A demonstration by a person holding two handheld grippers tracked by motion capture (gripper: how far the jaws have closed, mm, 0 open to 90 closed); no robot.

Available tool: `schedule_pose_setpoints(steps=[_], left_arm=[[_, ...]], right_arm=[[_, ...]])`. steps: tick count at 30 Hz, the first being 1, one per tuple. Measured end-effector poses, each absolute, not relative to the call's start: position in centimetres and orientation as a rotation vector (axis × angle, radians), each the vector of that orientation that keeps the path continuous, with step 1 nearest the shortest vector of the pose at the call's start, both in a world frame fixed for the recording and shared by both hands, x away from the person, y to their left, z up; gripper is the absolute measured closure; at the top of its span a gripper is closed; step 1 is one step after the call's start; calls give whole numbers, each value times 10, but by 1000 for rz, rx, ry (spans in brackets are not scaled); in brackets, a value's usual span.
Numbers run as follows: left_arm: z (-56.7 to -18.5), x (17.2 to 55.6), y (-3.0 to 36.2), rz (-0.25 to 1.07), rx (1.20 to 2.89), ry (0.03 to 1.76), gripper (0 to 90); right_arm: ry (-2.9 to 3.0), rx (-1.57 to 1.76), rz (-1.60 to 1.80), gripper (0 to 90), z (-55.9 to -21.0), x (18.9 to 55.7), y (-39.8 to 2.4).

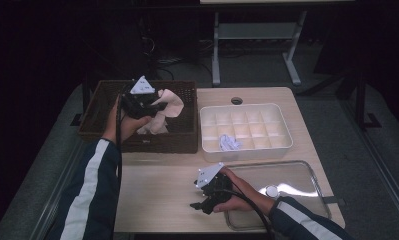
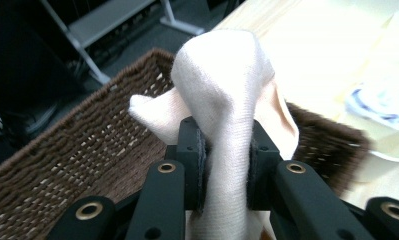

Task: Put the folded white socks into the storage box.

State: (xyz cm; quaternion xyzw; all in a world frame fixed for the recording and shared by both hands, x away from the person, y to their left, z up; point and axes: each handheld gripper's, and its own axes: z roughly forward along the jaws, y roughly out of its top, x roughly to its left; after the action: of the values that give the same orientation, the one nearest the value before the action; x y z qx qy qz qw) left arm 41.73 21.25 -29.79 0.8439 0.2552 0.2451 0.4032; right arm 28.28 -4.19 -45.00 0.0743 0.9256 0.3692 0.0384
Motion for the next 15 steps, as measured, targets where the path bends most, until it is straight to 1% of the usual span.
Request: schedule_pose_setpoints(steps=[3, 7, 11, 15], left_arm=[[-292, 395, 218, 605, 2081, 620, 735], [-291, 363, 219, 598, 2083, 551, 735], [-299, 333, 221, 580, 2087, 495, 735], [-316, 310, 219, 562, 2094, 458, 735]], right_arm=[[2822, 244, 1167, 259, -447, 285, -44], [2807, 308, 1183, 261, -442, 285, -47], [2787, 323, 1178, 262, -440, 289, -50], [2770, 347, 1192, 263, -437, 291, -54]])
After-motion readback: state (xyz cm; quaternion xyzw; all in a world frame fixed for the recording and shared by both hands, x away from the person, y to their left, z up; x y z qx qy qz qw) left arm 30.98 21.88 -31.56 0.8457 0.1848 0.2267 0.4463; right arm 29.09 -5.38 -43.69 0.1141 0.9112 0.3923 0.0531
